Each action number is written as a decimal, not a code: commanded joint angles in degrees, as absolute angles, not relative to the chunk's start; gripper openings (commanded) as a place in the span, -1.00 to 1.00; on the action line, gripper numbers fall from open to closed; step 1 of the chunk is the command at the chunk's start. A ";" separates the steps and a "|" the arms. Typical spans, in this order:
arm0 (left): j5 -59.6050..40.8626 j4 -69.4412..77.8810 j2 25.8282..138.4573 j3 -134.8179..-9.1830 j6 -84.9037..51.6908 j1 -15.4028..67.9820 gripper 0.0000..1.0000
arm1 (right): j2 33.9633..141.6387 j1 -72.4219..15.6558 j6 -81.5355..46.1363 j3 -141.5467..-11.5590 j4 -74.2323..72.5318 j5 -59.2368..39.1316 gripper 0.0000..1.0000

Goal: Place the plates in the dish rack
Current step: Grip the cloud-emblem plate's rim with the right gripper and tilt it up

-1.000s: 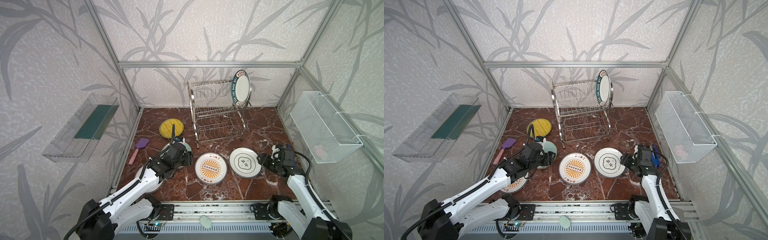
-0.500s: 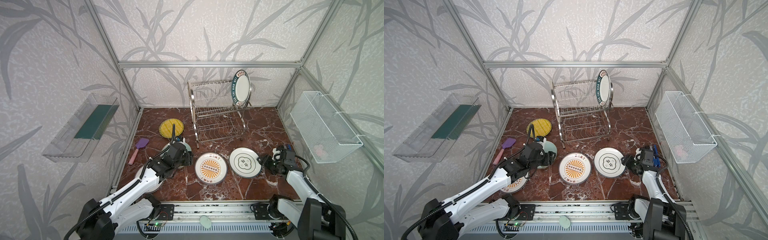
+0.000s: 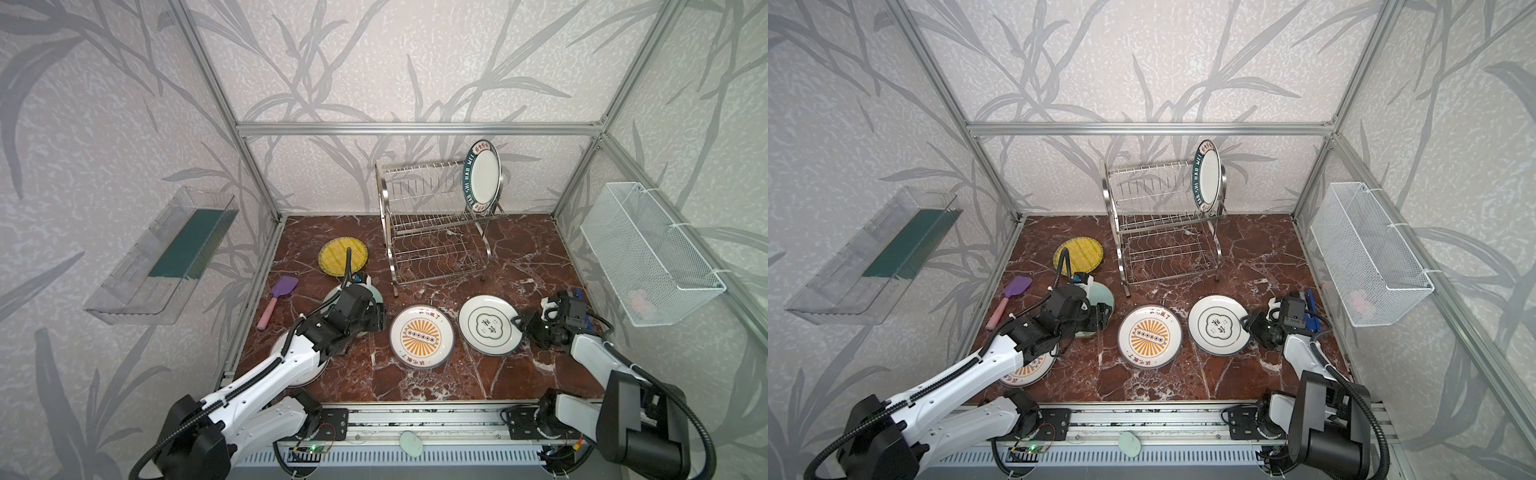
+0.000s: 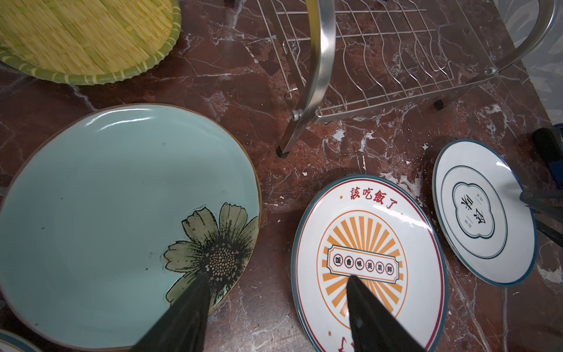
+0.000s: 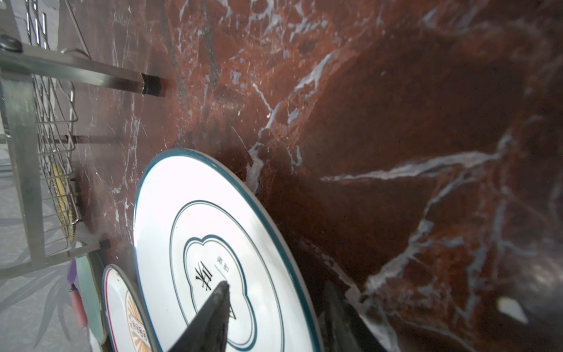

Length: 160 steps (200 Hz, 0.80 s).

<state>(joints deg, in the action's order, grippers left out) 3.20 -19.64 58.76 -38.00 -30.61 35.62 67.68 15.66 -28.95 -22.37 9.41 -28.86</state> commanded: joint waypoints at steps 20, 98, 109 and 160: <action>3.91 -19.75 59.40 -39.25 -30.32 35.42 0.37 | 69.20 16.09 -29.27 -21.97 7.31 -30.75 -0.08; 3.40 -20.20 60.16 -40.08 -30.09 35.42 0.38 | 70.31 17.09 -29.53 -21.97 6.06 -31.38 -0.36; 3.25 -20.21 60.04 -40.13 -30.15 35.42 0.38 | 70.33 17.26 -29.53 -21.89 5.93 -31.37 -0.39; 3.52 -20.75 59.43 -40.16 -29.95 35.42 0.38 | 69.63 17.93 -29.88 -21.62 5.45 -31.55 -0.56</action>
